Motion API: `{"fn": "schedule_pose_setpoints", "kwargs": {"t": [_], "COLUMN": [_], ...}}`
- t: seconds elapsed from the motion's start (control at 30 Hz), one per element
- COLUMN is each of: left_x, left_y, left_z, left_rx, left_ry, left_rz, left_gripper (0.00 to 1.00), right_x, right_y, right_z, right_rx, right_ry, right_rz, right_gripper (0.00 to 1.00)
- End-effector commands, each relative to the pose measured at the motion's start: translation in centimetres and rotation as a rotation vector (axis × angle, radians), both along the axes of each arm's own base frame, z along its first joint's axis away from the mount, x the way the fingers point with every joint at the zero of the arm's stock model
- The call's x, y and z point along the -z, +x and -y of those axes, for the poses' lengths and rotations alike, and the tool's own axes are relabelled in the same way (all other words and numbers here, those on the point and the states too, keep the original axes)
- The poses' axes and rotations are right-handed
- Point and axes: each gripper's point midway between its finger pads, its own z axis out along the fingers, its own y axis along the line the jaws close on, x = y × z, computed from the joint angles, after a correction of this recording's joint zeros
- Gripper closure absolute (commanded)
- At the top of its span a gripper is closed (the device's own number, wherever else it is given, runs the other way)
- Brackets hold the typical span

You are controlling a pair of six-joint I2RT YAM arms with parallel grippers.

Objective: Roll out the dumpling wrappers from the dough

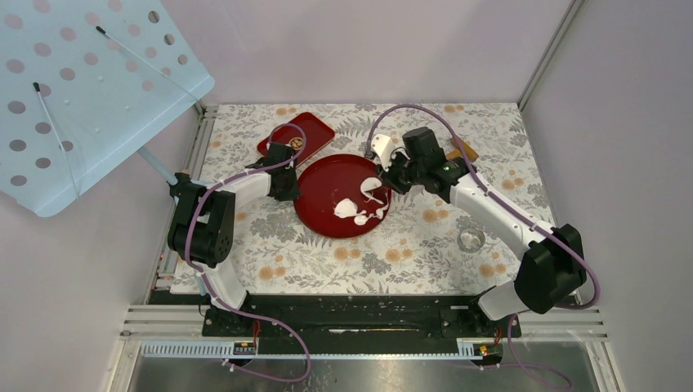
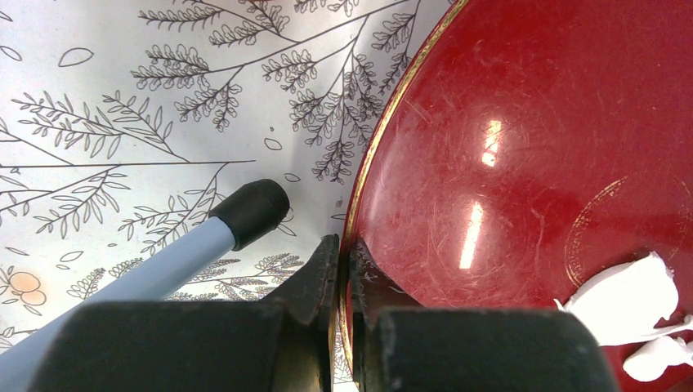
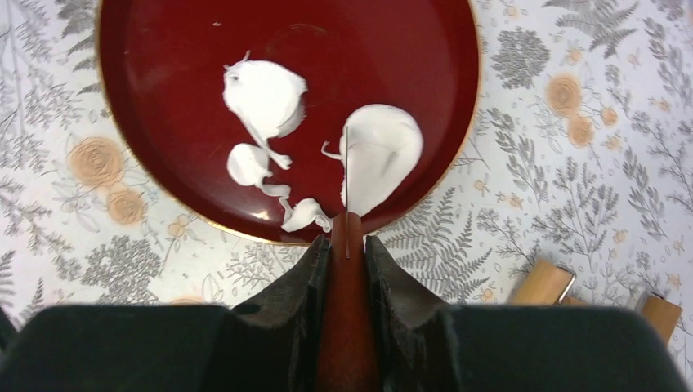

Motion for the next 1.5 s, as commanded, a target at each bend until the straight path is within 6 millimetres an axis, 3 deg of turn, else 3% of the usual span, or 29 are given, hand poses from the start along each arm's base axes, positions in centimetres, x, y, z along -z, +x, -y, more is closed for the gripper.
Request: {"fn": "schedule_pose_setpoints", "kwargs": {"t": [0.0, 0.1, 0.33, 0.6, 0.73, 1.0, 1.47], "left_x": [-0.5, -0.5, -0.5, -0.5, -0.5, -0.5, -0.4], "left_y": [1.1, 1.1, 1.1, 1.1, 1.1, 1.1, 1.1], "left_z": [-1.1, -1.1, -1.1, -1.1, -1.1, -1.1, -1.0], "left_rx": [-0.017, -0.017, -0.017, -0.017, -0.017, -0.018, -0.013], "left_ry": [0.045, 0.046, 0.046, 0.045, 0.046, 0.045, 0.045], "left_rz": [0.046, 0.045, 0.046, 0.047, 0.047, 0.048, 0.045], "left_gripper": [1.00, 1.00, 1.00, 1.00, 1.00, 1.00, 1.00], "right_x": [-0.3, -2.3, -4.9, -7.8, -7.2, -3.5, -0.7], "right_y": [1.9, 2.4, -1.3, -1.9, -2.0, -1.3, 0.7], "right_z": [4.4, 4.3, -0.2, -2.9, -3.7, -4.7, -2.2], "right_rx": [0.155, 0.179, 0.090, 0.093, 0.095, 0.127, 0.194], "right_ry": [-0.115, -0.059, 0.209, 0.434, 0.468, 0.447, 0.296], "right_rz": [0.047, 0.073, -0.128, -0.180, -0.200, -0.249, -0.118], "right_gripper": [1.00, 1.00, 1.00, 1.00, 1.00, 1.00, 1.00]}}
